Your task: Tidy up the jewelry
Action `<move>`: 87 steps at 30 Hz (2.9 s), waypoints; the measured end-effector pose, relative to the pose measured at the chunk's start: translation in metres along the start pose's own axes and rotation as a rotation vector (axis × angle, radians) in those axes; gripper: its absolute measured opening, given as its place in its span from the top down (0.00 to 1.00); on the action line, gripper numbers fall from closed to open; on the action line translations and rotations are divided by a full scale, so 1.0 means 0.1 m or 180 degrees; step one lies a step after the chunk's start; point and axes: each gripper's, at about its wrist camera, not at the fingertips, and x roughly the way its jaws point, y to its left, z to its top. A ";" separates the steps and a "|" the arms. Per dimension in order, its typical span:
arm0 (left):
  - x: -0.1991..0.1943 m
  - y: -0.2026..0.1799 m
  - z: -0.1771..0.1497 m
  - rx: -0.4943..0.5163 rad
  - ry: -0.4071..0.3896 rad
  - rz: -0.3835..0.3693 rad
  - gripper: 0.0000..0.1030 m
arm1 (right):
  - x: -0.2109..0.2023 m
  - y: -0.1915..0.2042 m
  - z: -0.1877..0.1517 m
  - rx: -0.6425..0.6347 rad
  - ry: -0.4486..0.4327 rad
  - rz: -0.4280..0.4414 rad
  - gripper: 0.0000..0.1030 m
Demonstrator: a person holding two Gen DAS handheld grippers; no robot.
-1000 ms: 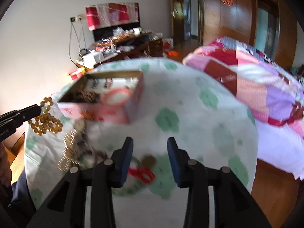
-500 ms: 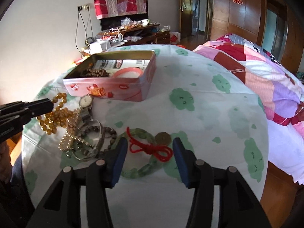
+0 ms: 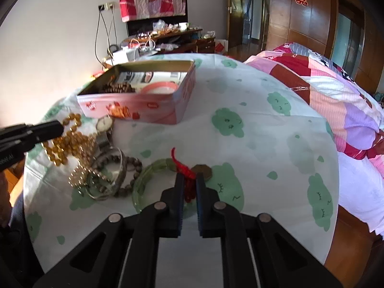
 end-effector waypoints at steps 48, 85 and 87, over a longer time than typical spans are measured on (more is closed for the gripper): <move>0.24 0.40 0.87 0.0000 -0.0369 0.0337 0.90 | 0.19 0.28 1.20 -0.0105 -0.0525 0.0403 0.90; 0.72 0.53 0.82 -0.0003 -0.0026 0.0433 0.90 | 0.84 0.46 1.39 -0.0212 -0.0215 0.0290 0.90; 0.73 0.53 0.81 -0.0006 -0.0016 0.0441 0.90 | 0.87 0.45 1.40 -0.0211 -0.0200 0.0279 0.90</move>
